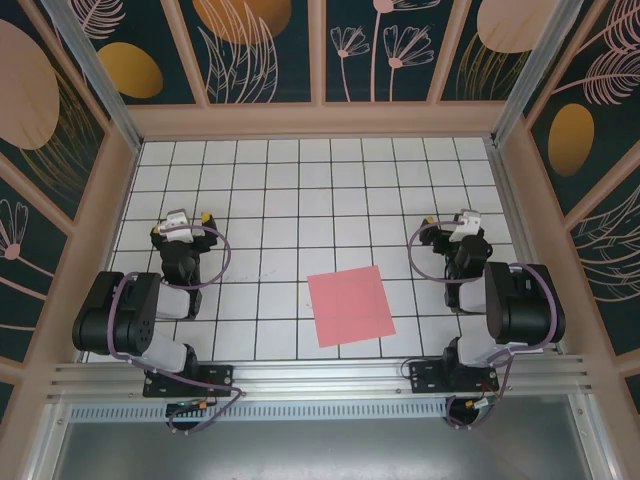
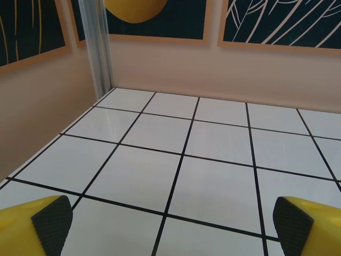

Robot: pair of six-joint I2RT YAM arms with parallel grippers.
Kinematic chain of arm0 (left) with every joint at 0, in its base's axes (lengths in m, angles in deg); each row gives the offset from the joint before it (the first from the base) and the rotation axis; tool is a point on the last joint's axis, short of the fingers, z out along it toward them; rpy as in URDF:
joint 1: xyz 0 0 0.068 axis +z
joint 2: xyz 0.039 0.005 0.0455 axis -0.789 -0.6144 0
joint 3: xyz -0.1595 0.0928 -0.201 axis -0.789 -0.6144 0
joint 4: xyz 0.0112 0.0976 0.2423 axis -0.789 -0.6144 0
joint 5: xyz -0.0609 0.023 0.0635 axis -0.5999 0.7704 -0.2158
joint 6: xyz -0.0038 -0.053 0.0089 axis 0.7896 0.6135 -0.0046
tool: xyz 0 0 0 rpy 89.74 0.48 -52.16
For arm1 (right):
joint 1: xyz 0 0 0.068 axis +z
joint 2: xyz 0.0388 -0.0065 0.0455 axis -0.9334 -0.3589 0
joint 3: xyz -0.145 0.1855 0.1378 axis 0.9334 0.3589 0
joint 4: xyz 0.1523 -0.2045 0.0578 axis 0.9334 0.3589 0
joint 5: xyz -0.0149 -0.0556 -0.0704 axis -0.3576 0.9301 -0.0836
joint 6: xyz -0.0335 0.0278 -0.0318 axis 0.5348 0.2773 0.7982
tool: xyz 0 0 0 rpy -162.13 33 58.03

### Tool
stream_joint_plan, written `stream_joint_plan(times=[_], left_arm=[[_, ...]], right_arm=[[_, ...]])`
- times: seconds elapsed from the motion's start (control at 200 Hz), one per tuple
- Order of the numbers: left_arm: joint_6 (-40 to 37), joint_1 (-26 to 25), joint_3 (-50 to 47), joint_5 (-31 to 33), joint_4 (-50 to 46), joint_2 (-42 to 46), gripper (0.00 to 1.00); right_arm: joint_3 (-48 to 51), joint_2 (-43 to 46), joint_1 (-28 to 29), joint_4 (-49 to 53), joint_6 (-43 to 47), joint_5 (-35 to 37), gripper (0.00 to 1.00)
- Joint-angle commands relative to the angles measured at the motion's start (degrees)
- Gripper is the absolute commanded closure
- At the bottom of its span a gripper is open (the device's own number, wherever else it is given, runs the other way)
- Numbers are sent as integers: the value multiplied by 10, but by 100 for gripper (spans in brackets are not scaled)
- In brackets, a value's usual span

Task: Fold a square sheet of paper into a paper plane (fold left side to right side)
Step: Pick up the square sheet of paper from the bottom-center of the table.

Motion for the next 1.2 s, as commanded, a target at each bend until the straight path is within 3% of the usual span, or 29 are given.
stream_joint_plan(times=[0.0,0.631,0.761,0.891,1.051,1.191], left_arm=[[-6,-1,0,-8,31,-3,1],[-11,-1,-4,-19,37,0,2],[-17,-1,0,-33,-13,52,1],[-9,-3,28,-63,-151,154,2],[112,-20,47,-175,-219,240,1],[112,-110,106,-213,-366,285,1]], right_arm=[[-11,-6,3,-34,7,-11,1],[-11,-6,0,-33,5,-15,1],[-14,-1,1,-26,1,1,1],[-74,79,0,149,-18,27,1],[-142,192,4,375,-105,20,1],[-192,257,28,577,-190,-5,1]])
